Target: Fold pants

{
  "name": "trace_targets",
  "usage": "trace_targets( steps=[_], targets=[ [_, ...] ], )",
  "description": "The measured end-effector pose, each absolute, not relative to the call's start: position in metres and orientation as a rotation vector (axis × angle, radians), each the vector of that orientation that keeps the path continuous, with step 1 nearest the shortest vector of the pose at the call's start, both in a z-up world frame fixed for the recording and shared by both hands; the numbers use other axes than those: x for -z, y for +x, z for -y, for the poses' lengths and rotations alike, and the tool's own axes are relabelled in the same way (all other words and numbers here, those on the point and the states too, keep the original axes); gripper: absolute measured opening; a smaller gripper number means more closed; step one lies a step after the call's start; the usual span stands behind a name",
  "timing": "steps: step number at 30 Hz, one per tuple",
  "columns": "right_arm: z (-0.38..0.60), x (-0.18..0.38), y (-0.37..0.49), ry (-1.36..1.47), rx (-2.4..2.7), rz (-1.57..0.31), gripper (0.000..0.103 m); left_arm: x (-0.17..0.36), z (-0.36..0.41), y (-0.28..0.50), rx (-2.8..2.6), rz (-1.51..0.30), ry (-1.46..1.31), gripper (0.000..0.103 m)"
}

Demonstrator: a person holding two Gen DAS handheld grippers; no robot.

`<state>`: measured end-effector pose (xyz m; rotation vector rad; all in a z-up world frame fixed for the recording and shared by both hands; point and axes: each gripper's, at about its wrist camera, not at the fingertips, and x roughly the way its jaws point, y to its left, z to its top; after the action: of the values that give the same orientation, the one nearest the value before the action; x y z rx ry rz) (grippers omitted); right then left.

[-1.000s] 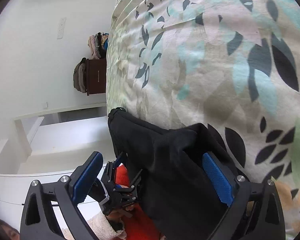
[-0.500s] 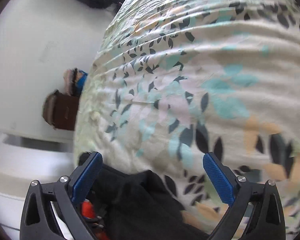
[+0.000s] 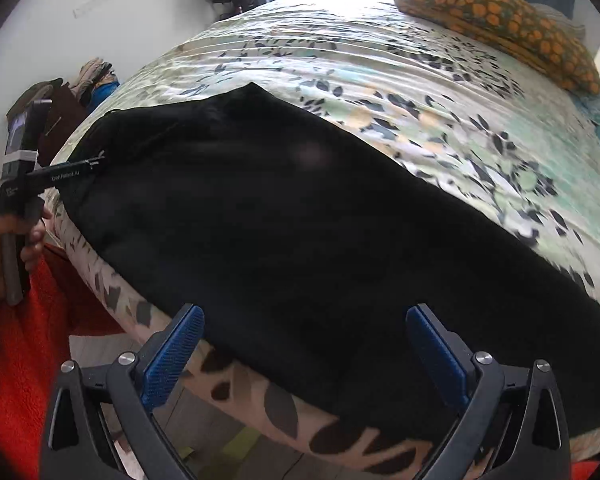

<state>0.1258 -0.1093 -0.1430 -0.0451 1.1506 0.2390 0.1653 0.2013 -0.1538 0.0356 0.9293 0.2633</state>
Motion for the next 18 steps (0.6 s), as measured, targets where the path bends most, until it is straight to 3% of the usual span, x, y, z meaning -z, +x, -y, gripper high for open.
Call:
trace_targets(
  steps=[4, 8, 9, 15, 18],
  targets=[
    [0.140, 0.142, 0.120, -0.070, -0.099, -1.091, 0.101, 0.136, -0.165, 0.156, -0.063, -0.852, 0.051, 0.099],
    [0.169, 0.183, 0.136, -0.006, -0.014, -1.219, 0.101, 0.179, -0.136, 0.174, -0.152, -1.062, 0.264, 0.100],
    [0.177, 0.186, 0.133, 0.003, -0.003, -1.219, 0.100, 0.180, -0.147, 0.177, -0.163, -1.069, 0.179, 0.101],
    [0.267, 0.114, 0.112, 0.190, 0.204, -0.937, 0.102, 0.146, -0.192, 0.169, -0.230, -0.977, -0.128, 0.098],
    [0.319, 0.113, 0.109, 0.267, 0.335, -0.941, 0.102, 0.137, -0.158, 0.164, -0.117, -0.946, -0.057, 0.098]
  ],
)
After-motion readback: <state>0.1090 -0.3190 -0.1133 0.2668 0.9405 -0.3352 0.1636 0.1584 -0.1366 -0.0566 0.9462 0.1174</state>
